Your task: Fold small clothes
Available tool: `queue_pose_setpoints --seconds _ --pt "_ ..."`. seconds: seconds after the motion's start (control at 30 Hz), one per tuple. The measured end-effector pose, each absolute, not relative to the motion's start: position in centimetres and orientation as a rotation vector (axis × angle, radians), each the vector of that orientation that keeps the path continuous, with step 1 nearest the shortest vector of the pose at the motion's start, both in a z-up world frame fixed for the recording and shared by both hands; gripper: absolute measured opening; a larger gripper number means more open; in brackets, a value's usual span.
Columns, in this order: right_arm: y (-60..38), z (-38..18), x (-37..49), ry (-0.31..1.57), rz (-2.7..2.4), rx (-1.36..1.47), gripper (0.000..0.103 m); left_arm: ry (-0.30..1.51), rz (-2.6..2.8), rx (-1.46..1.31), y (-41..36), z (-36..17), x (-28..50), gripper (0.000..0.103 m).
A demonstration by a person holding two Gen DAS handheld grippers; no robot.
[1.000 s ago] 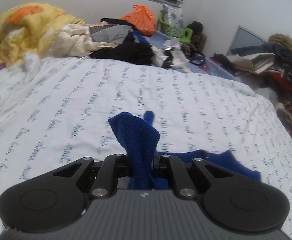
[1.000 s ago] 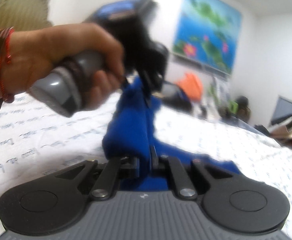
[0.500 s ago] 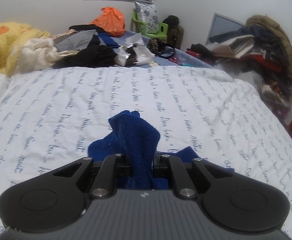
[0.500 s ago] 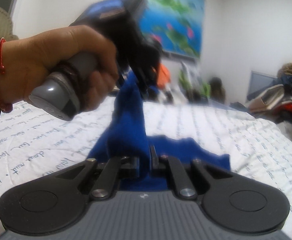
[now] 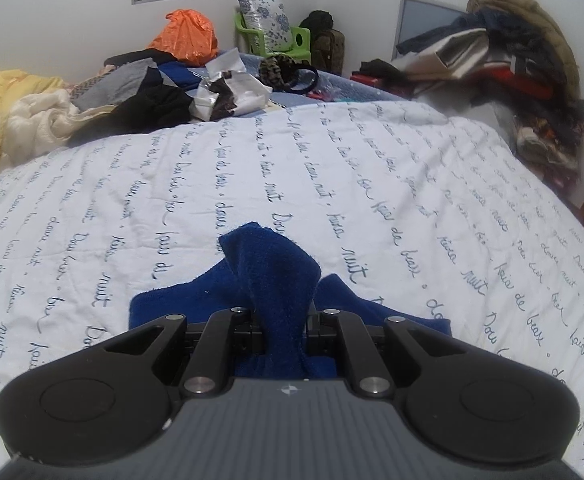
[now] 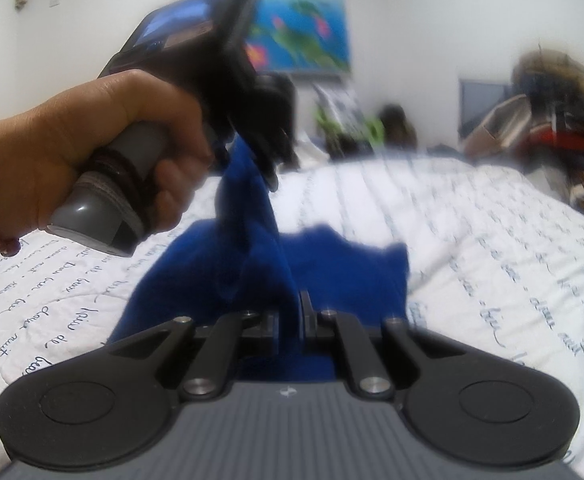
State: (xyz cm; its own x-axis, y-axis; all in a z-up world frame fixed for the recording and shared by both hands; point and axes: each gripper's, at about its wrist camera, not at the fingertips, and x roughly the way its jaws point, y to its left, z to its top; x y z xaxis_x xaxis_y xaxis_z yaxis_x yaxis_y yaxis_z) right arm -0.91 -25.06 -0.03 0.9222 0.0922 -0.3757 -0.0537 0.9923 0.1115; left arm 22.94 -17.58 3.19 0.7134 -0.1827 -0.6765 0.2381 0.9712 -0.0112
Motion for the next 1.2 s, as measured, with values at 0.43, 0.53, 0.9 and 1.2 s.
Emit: queue_pose_setpoints --seconds 0.43,0.53,0.9,1.2 --pt "-28.7 -1.5 -1.1 0.459 0.073 0.284 0.008 0.754 -0.268 0.142 -22.0 1.2 23.1 0.014" --pt "-29.8 -1.8 -1.1 0.47 0.068 0.338 0.008 0.755 -0.276 0.146 -22.9 1.0 23.2 0.014" --pt "-32.8 -3.1 -1.1 0.523 0.07 0.488 0.008 0.767 -0.291 0.195 -25.5 -1.0 23.5 0.019" --pt "-33.6 -3.6 -0.7 0.551 0.082 0.548 0.008 0.687 -0.292 0.245 -26.5 0.0 22.3 0.058"
